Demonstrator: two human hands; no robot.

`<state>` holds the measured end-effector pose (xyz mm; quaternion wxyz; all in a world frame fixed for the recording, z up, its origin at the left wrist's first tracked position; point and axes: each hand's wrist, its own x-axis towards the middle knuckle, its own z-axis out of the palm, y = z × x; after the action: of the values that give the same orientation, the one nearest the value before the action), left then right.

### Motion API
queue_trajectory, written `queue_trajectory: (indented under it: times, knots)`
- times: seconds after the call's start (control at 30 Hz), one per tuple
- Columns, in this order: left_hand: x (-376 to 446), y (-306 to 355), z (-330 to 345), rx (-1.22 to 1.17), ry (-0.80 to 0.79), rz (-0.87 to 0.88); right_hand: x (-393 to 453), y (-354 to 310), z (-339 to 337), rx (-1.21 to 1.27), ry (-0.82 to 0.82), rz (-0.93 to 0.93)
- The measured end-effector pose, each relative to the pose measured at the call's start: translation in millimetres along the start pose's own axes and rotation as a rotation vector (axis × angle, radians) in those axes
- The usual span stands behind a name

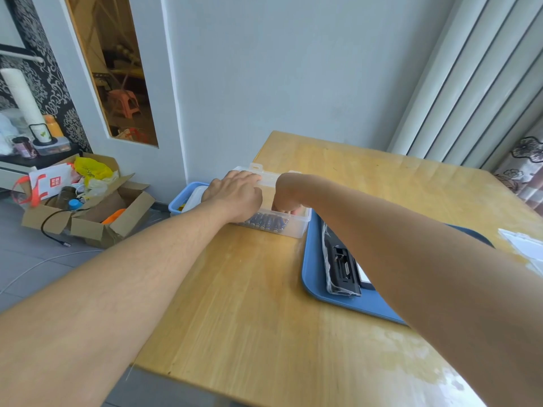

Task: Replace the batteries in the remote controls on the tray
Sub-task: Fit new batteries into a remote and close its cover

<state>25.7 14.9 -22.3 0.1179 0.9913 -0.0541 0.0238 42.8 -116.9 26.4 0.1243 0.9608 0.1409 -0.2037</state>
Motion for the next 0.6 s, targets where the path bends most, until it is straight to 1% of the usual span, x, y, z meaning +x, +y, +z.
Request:
queue_trajectory:
  times: [0.03,0.07,0.17,0.2,0.33,0.47,0.6]
  knots:
    - [-0.1,-0.1,0.1,-0.001,0.001,-0.001,-2.1,0.2,-0.8,0.001,-0.013,-0.016]
    - [-0.2,0.0,0.5,-0.003,0.002,-0.001,-0.6,2.1,-0.2,0.016,0.007,-0.035]
    - [0.6,-0.2,0.7,-0.012,0.008,0.0,5.5,10.7,2.1,0.138,0.149,-0.049]
    - [0.9,-0.6,0.7,-0.016,0.008,0.001,4.0,10.7,1.7,0.171,0.148,-0.063]
    - [0.6,-2.3,-0.4,-0.052,0.007,0.011,-0.9,7.3,3.5,0.147,-0.045,-0.161]
    - [-1.0,-2.7,-2.2,-0.08,0.01,0.026,0.8,10.4,7.1,0.143,-0.037,-0.228]
    - [-2.6,-1.7,-1.1,-0.075,0.006,0.022,-3.4,14.7,6.5,0.273,-0.078,-0.261]
